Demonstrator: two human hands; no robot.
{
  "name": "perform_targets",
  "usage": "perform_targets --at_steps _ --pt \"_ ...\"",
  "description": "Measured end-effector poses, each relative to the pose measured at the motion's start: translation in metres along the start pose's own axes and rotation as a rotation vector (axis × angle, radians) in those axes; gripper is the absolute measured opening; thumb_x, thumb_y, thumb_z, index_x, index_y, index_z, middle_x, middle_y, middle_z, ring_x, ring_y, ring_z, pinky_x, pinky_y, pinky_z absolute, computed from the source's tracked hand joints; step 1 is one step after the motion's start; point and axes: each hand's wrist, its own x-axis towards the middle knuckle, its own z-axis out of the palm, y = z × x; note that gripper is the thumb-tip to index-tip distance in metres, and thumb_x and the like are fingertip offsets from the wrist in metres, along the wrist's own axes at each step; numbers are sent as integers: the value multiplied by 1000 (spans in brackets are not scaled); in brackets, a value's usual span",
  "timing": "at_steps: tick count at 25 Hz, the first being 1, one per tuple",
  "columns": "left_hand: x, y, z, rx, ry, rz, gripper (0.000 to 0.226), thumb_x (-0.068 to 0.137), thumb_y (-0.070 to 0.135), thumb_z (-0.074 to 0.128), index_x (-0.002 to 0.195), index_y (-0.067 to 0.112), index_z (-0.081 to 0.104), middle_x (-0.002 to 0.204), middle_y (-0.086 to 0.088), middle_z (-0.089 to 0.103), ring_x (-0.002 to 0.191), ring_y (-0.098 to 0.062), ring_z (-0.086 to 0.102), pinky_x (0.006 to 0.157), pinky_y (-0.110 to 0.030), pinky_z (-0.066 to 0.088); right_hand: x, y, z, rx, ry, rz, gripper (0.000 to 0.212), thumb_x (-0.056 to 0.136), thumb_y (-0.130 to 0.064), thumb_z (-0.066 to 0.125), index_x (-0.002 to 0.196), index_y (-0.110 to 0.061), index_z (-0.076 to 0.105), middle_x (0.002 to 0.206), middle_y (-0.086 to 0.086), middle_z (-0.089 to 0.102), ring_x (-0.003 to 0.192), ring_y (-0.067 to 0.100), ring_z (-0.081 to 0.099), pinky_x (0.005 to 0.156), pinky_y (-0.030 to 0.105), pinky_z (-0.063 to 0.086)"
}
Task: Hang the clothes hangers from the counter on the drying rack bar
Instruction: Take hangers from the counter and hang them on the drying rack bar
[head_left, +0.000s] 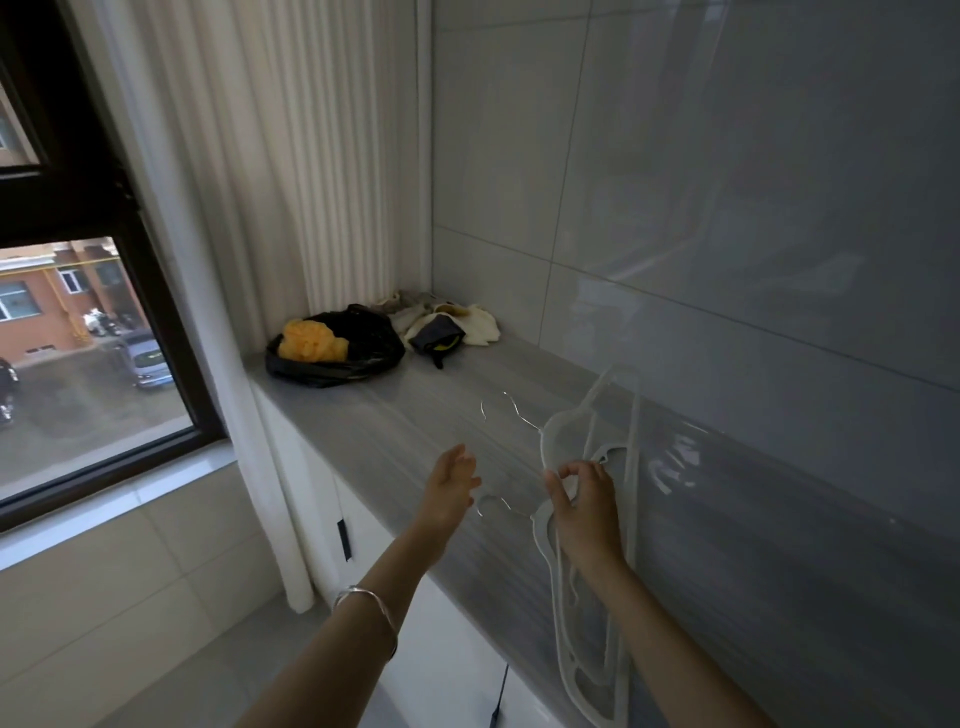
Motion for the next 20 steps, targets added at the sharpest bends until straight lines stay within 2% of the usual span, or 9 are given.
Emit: perform_targets --at_steps 3,5,8,10,12,14,15,17,20 --pt "-25 21 -23 151 73 161 50 98 24 45 145 19 28 147 -1 35 127 -20 41 97 -27 36 -18 -37 -8 304 -201 50 14 92 -23 54 92 -9 53 90 0 60 86 13 53 70 10 40" --pt "-52 35 -41 279 103 282 55 96 21 49 146 19 25 150 -1 29 134 -20 35 100 -26 33 -43 -65 -10 456 -342 41 4 92 -11 53 94 -10 50 87 -2 64 86 11 57 74 10 41" --pt "-101 51 -66 536 130 496 64 94 16 53 148 19 18 153 -1 23 140 -16 22 109 -22 18 -83 -92 -15 407 -517 -105 23 92 -3 51 98 -25 51 84 -3 59 86 3 60 86 20 43" --pt "-141 64 -80 669 81 661 72 91 11 56 147 28 13 153 9 17 139 -5 13 110 -19 10 -109 -108 -28 356 -569 -202 30 94 -4 47 105 -31 52 81 -7 59 85 3 59 88 23 43" --pt "-183 80 -90 640 37 742 63 91 9 55 137 40 25 143 23 29 133 5 25 107 -9 16 -132 -125 -46 306 -605 -283 34 96 -8 45 108 -38 53 80 -9 64 87 7 60 88 26 44" --pt "-224 97 -98 552 33 742 32 95 17 50 121 36 48 121 23 55 115 6 51 96 -5 34 -155 -146 -64 233 -656 -376 31 97 -12 45 106 -40 55 82 -12 66 86 7 62 88 28 47" --pt "-244 105 -102 507 56 735 22 97 21 47 115 30 55 108 17 65 104 0 60 91 -12 43 -166 -159 -73 204 -661 -422 26 97 -15 45 103 -37 57 80 -12 66 83 7 62 86 28 48" --pt "-289 122 -108 395 110 725 19 97 22 45 105 22 63 89 3 73 87 -13 70 82 -29 54 -183 -189 -93 230 -657 -494 14 95 -19 50 95 -27 62 71 -9 65 72 6 60 77 30 48" --pt "-371 142 -110 309 231 743 21 97 20 46 99 17 67 86 -6 74 76 -24 71 74 -35 57 -216 -237 -125 397 -716 -525 9 89 -19 59 85 -26 65 59 -4 60 61 10 56 70 29 47"
